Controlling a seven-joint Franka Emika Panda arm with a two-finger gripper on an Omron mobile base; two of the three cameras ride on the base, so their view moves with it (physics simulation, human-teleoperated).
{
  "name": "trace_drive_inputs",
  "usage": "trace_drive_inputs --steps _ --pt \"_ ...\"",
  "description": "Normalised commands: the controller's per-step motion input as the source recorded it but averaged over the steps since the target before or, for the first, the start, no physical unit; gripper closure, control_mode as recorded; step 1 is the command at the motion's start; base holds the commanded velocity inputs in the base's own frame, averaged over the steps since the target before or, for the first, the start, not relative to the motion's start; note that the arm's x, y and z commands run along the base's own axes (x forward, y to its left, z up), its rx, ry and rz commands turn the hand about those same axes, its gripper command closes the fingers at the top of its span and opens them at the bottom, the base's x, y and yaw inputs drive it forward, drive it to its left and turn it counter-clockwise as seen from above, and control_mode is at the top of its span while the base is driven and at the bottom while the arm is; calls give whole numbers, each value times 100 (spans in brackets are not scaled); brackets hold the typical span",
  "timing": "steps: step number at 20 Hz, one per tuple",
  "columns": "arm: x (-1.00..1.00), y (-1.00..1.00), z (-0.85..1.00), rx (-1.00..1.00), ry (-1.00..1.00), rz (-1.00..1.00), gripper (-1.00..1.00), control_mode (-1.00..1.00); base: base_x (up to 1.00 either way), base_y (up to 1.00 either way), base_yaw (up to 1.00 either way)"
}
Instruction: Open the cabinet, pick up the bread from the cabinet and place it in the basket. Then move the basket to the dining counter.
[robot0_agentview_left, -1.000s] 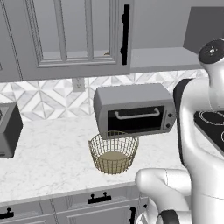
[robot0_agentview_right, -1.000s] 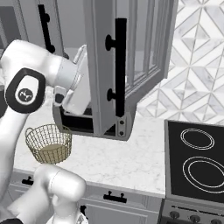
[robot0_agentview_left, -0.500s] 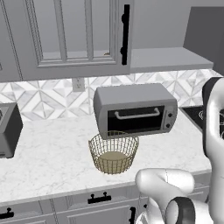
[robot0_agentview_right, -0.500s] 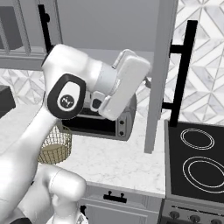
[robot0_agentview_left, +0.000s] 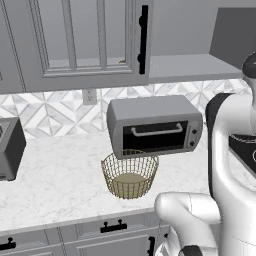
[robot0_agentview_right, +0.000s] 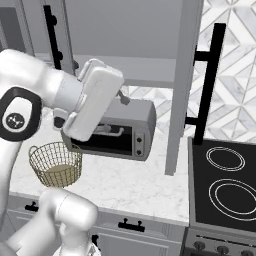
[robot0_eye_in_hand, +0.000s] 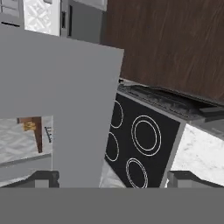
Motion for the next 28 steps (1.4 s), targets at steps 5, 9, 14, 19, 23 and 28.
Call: trace_drive_inputs --steps 5,9,14,19,23,28 --pt "-36 100 0 -13 3 31 -100 -100 0 0 0" --pt "-42 100 0 -24 13 57 -100 -100 0 0 0" --pt "-45 98 11 -37 24 63 -100 -100 0 0 0" --pt "-8 75 11 -35 24 58 -100 -100 0 0 0" --pt "11 71 39 -43 52 37 -100 -100 0 0 0" --pt "61 51 10 -36 35 36 -100 -100 0 0 0"
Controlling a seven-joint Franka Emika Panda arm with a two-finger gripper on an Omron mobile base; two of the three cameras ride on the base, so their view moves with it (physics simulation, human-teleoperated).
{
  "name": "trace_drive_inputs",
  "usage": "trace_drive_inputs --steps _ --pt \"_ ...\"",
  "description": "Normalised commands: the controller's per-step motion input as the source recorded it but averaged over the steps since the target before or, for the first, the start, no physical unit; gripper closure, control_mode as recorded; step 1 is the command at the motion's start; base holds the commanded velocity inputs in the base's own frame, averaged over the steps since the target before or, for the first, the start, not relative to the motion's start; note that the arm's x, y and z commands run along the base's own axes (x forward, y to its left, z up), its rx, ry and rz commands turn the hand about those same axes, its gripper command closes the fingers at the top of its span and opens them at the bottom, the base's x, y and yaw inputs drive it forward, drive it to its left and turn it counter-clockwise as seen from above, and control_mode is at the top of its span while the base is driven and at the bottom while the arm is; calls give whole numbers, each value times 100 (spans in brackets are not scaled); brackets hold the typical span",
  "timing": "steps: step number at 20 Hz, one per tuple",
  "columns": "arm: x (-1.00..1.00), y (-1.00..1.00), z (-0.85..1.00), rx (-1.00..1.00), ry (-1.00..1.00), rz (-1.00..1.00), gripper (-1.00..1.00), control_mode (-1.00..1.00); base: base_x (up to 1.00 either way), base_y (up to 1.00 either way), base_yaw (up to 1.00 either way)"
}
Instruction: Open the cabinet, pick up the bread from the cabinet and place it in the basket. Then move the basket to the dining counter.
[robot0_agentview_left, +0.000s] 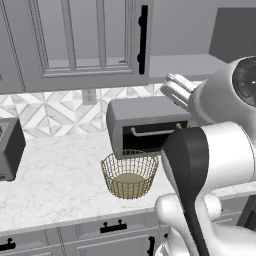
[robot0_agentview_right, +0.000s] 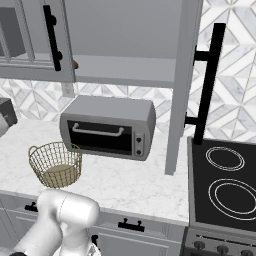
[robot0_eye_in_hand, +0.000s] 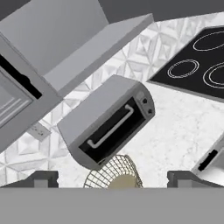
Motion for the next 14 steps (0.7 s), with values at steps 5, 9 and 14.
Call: trace_drive_inputs --steps 5,9,14 --pt "99 4 -3 -29 0 28 -100 -100 0 0 0" --pt "92 -23 -2 -30 0 18 -100 -100 0 0 0" --pt "77 -18 0 -24 -1 14 -100 -100 0 0 0"
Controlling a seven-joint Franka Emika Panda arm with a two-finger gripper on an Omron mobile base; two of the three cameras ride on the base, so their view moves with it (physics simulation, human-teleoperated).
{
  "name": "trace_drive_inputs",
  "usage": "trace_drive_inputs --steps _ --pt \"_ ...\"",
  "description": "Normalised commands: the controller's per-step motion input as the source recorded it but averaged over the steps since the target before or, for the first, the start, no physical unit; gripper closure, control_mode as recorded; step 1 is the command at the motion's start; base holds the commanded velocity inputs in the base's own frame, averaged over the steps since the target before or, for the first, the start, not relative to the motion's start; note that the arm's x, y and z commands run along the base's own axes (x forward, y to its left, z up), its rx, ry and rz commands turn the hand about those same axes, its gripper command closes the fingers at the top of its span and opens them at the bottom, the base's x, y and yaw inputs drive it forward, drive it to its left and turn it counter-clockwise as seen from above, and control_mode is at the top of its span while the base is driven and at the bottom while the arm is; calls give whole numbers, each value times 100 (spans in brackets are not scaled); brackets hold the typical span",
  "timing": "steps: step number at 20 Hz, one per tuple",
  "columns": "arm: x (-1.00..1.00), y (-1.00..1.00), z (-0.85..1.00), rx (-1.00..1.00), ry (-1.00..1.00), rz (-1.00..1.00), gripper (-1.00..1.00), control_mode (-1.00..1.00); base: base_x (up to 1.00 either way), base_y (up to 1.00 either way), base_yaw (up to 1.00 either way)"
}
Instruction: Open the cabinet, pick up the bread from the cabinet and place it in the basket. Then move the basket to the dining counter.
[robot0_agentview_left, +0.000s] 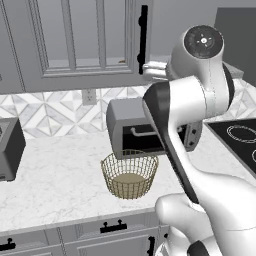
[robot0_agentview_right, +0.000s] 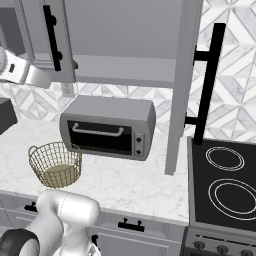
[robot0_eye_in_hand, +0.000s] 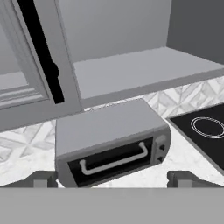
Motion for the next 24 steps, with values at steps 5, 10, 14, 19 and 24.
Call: trace_drive_inputs --steps 5,10,14,19,24 --pt "88 23 32 -5 -1 18 -100 -100 0 0 0" --pt "82 10 60 -3 0 14 -100 -100 0 0 0" --pt "39 28 19 -8 0 13 -100 -100 0 0 0" --pt "45 38 0 -8 0 9 -100 -100 0 0 0" --pt "48 1 -1 -7 -1 4 -100 -100 0 0 0"
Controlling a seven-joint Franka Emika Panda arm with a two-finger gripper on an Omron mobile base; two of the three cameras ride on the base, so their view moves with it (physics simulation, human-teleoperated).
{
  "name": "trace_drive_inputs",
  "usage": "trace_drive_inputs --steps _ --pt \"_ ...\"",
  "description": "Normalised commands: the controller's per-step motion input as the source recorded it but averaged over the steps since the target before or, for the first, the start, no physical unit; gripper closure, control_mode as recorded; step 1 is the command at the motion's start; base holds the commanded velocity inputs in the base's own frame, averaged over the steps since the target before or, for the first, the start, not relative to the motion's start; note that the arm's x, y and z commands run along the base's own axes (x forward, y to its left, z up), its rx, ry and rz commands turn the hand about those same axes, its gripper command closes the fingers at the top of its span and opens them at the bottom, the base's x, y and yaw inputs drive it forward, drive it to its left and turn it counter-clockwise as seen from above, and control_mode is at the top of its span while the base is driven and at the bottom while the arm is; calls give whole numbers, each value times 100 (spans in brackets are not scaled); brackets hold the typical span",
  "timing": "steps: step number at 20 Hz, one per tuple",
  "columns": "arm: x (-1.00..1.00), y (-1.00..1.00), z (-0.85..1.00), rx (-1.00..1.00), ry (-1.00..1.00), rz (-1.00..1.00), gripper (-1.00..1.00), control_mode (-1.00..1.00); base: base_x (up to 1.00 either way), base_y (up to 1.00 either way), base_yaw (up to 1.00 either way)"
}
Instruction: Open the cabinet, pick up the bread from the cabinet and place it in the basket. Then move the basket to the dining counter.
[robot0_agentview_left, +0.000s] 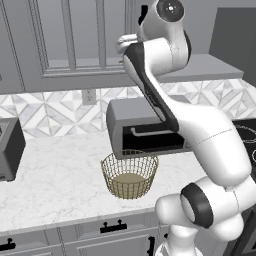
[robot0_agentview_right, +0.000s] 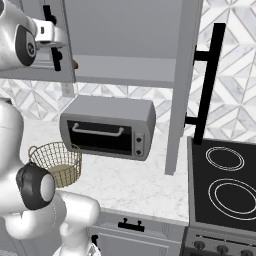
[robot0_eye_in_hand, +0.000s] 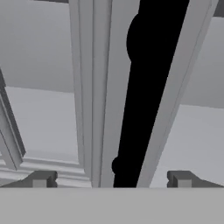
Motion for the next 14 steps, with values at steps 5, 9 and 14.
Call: trace_drive_inputs --steps 5,9,14 --pt "18 -13 0 -4 0 0 -100 -100 0 0 0" --pt "44 -3 -2 -1 -2 0 -100 -100 0 0 0" --pt "46 0 -10 0 -8 0 -100 -100 0 0 0"
